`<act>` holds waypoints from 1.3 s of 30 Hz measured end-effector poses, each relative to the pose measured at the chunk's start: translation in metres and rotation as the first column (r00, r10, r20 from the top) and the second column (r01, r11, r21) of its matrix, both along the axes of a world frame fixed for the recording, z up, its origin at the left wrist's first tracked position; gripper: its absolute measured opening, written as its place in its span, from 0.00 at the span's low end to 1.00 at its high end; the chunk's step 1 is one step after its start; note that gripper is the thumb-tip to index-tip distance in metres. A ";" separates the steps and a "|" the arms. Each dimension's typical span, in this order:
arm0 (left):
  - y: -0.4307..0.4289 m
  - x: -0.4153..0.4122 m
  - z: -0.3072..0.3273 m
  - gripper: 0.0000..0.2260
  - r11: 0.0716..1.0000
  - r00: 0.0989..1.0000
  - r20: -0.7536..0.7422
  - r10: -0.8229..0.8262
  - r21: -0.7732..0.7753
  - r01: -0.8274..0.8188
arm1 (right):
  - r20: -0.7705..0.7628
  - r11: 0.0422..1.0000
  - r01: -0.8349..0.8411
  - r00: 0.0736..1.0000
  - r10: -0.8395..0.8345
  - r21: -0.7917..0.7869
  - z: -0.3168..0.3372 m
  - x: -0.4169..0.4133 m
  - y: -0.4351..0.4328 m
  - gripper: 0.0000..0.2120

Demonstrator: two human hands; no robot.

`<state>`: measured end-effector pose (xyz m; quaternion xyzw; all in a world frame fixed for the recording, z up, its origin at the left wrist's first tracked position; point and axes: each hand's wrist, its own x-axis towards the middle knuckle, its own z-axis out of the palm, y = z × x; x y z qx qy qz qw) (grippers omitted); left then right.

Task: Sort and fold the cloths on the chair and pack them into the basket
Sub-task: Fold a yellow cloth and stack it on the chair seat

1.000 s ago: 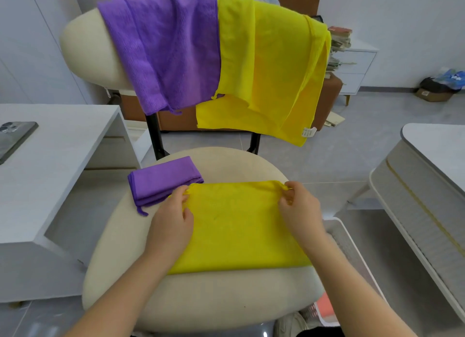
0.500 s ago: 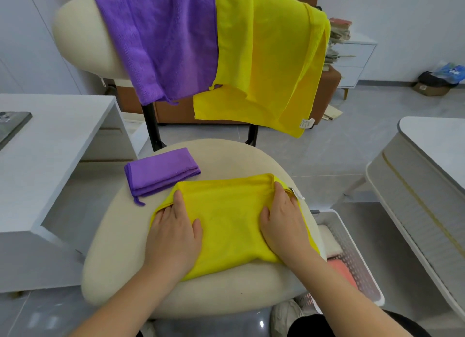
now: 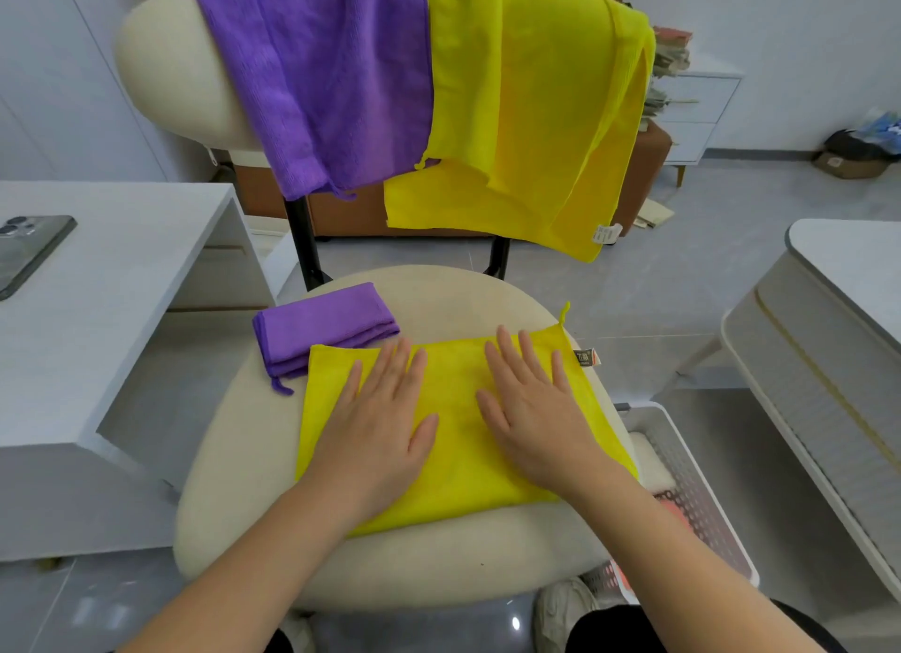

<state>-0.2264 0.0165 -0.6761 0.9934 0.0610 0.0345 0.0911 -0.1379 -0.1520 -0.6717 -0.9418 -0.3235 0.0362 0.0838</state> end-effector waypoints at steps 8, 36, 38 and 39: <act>0.014 -0.003 -0.019 0.51 0.998 0.987 -0.153 0.043 0.044 -0.037 | -0.067 0.996 0.016 0.998 -0.022 -0.085 -0.017 0.007 -0.013 0.50; -0.007 -0.012 -0.011 0.46 0.969 0.957 -0.199 -0.212 0.081 0.232 | -0.050 0.997 0.056 0.997 -0.058 -0.044 -0.015 0.030 -0.033 0.54; -0.030 -0.017 -0.015 0.42 0.992 0.985 -0.156 -0.077 0.082 0.091 | -0.036 0.994 0.108 0.994 -0.108 -0.004 -0.009 0.025 -0.030 0.46; -0.041 -0.018 -0.015 0.40 0.999 0.993 -0.119 -0.023 0.020 0.026 | -0.042 0.992 0.123 0.992 -0.123 0.011 -0.006 0.021 -0.027 0.40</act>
